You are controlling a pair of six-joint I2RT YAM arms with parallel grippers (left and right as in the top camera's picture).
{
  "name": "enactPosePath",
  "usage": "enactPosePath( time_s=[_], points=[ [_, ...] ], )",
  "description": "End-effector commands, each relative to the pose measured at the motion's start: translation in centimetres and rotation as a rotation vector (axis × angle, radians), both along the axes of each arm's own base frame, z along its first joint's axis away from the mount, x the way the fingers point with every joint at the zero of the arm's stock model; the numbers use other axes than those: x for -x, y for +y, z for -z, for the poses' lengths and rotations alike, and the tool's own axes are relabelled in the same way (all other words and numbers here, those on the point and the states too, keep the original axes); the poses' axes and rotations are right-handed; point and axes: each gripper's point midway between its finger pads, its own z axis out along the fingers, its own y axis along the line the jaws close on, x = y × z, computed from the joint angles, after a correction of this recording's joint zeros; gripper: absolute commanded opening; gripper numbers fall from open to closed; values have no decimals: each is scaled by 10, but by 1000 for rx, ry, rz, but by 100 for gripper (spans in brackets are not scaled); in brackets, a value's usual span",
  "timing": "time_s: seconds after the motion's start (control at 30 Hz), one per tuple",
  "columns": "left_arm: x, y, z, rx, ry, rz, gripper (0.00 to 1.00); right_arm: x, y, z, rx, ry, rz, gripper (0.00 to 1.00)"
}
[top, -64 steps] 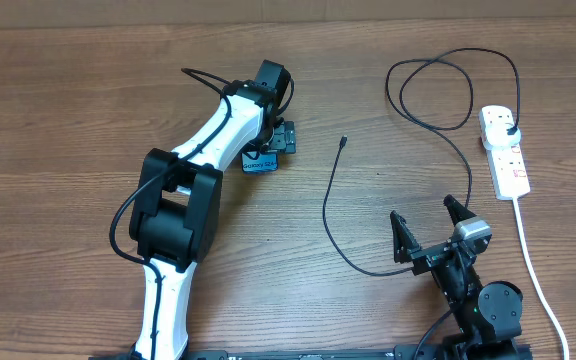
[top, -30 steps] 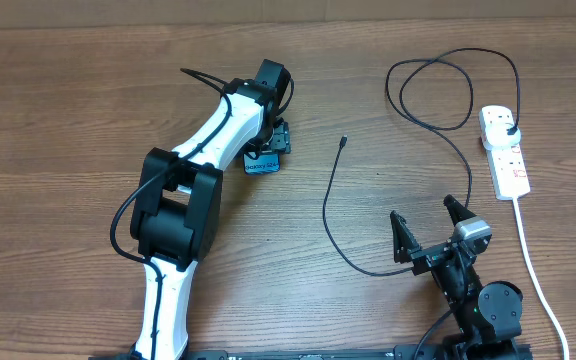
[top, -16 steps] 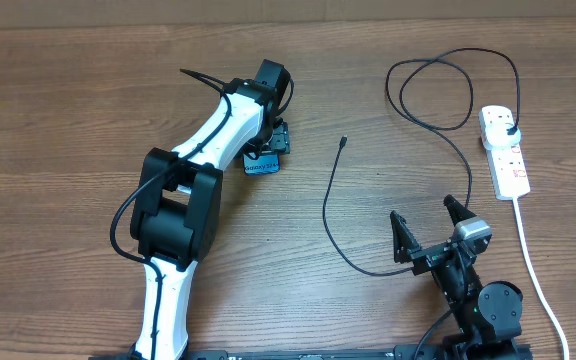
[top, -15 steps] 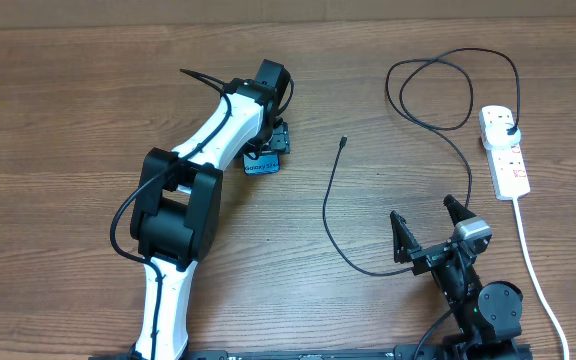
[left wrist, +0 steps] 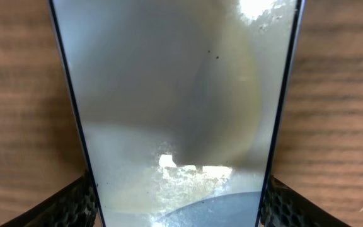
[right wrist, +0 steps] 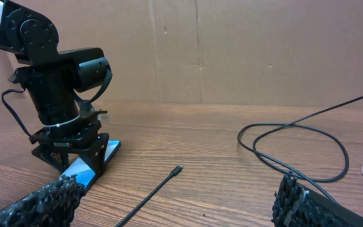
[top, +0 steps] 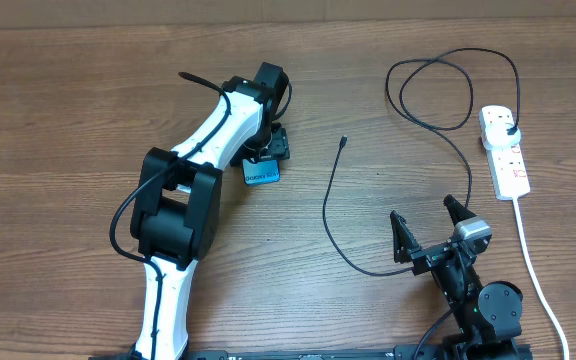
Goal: Plug charger to phone and switch on socket
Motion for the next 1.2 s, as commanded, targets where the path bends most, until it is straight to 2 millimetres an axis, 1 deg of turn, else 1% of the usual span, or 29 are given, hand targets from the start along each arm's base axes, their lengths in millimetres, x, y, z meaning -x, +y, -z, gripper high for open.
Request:
enactPosePath(
  time_s=[0.0,0.13,0.27,0.3,0.4,0.43,0.47,0.63,0.7,0.77,0.83,0.9,0.93,1.03,1.17],
  points=[
    [16,-7,16,47,105,-49,4,0,-1,2,-3,-3,5,100],
    [19,-12,6,74,136,-81,4,0,0,2,-3,-3,0,100],
    [22,-18,-6,99,160,-100,4,2,7,1,-36,5,-43,100],
    [22,-19,-9,108,165,-104,4,4,12,0,-89,23,-74,100],
    [22,-24,-19,133,178,-123,4,13,31,-2,-337,129,-191,100],
    [22,-27,-23,148,182,-126,4,20,42,-2,-480,212,-263,100],
    [21,-29,-26,158,182,-127,4,24,48,-3,-545,256,-301,100],
    [21,-40,-40,215,202,-148,4,30,55,-4,-778,395,-341,100],
    [20,-43,-45,233,200,-147,4,31,56,-7,-831,417,-350,100],
    [18,-45,-48,239,194,-146,4,33,58,-13,-830,400,-378,100],
    [17,-46,-49,245,193,-148,4,33,58,-14,-808,383,-382,99],
    [18,-48,-50,259,201,-157,4,36,62,-14,-708,339,-411,91],
    [19,-49,-50,260,202,-164,4,37,63,-13,-670,324,-422,91],
    [18,-49,-50,260,204,-181,4,39,68,-8,-629,332,-433,93],
    [18,-49,-50,260,203,-181,4,32,72,10,-580,398,-392,93]
  ],
)
